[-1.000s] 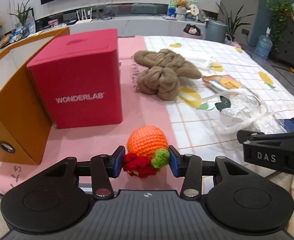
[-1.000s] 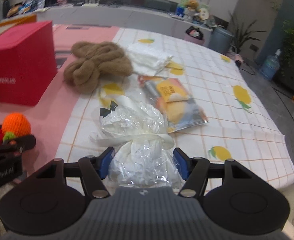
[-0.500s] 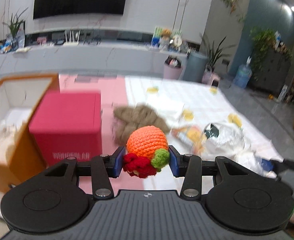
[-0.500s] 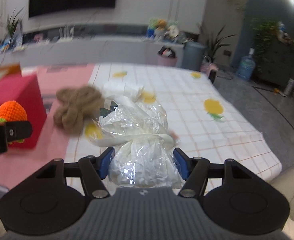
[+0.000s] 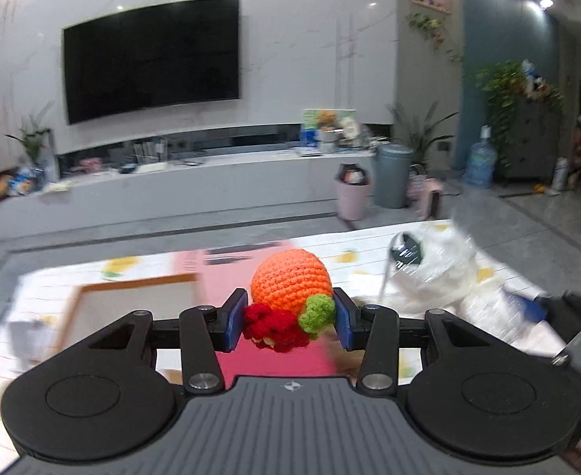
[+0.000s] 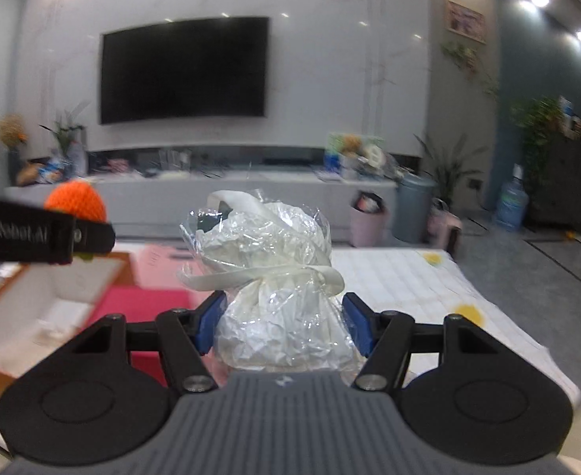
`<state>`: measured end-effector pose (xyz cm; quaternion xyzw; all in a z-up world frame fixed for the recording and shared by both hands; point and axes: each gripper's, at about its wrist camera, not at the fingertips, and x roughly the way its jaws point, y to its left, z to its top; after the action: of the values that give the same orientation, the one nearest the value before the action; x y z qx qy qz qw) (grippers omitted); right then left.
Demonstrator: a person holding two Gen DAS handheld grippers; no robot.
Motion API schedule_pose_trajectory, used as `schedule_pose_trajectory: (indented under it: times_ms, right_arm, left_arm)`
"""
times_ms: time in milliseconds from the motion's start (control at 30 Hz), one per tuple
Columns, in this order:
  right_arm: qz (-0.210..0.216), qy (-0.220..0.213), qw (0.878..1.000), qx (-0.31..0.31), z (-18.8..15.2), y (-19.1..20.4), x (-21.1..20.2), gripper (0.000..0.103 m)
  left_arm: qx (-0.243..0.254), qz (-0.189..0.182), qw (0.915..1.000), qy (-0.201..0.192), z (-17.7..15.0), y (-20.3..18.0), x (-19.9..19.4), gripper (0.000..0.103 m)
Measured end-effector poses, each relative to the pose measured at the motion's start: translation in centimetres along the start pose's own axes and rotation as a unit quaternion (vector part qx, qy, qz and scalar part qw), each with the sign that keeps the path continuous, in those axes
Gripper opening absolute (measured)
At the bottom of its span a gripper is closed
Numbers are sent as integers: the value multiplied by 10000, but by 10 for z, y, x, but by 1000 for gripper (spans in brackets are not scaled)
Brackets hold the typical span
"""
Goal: Organize soft objects
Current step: 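Lift the clear plastic bag with the right gripper while left carries the ball over the orange box, then open the left gripper to drop the ball while right lowers the bag into the box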
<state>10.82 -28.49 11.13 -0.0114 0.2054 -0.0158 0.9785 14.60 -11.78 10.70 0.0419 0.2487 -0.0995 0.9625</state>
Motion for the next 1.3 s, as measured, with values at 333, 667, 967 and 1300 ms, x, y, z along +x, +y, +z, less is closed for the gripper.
schedule_pose_trajectory:
  times_ms: [333,667,967,1300]
  right_arm:
    - [1043,-5,9941,-283,10,119,30,64]
    - [1448,385,9863,-692,3,217,93,64]
    - [1079,433,9897,-830,-6,219,125,63]
    - [1195,533,9878,-847,-15,200,124,63]
  left_arm:
    - [-148,826,9954,455,-12,113,22,51]
    - [662,837,9846,1386,-32,152,93,51]
    - [596,778,9769,1898,-53,169,127,51]
    - [737,741,9735,2032,-61,170,113,57]
